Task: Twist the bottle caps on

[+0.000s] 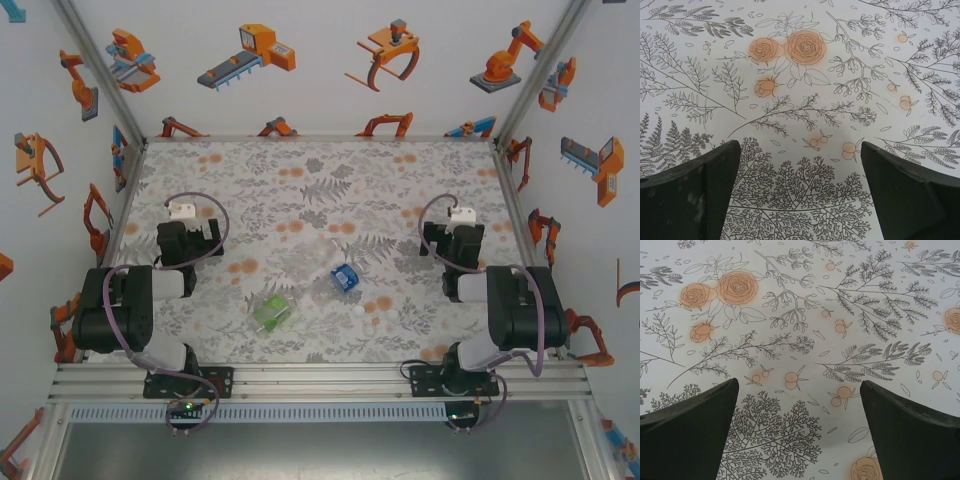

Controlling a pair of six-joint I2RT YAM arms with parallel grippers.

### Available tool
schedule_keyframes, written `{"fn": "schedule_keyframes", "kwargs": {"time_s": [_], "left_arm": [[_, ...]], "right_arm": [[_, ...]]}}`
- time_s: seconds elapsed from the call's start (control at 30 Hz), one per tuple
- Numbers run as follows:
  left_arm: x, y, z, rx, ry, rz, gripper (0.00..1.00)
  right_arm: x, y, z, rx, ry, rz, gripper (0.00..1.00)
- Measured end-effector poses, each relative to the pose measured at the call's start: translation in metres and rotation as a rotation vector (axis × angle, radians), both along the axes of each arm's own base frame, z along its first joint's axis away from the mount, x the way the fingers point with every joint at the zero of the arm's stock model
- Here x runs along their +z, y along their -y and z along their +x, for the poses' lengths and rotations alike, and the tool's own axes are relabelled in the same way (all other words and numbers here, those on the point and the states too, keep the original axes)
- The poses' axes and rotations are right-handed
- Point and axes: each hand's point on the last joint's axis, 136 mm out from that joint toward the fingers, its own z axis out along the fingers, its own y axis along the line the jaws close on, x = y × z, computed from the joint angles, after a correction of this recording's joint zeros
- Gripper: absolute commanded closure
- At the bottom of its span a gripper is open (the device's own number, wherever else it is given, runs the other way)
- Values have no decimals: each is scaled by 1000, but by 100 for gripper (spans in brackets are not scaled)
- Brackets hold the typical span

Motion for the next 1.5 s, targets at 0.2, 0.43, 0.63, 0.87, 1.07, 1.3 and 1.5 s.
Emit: {"fn": "schedule_keyframes", "kwargs": {"time_s": [0.2,0.43,0.63,0.87,1.07,1.3,1.5], "left_arm": [[0,0,0,0,0,0,3],[0,0,0,0,0,0,3],[0,-2,0,5,0,-1,3],[0,-3,0,7,0,-4,3],[0,-4,0,9,0,-5,3],[0,-4,0,9,0,-5,3],[0,-4,0,9,0,-5,3]], "right_arm": [[0,0,0,2,0,2,1],[0,0,0,4,0,3,1],[0,0,0,4,0,3,1],[0,0,0,4,0,3,1],[0,0,0,4,0,3,1],[0,0,0,4,0,3,1],[0,-2,0,16,1,8,1]]}}
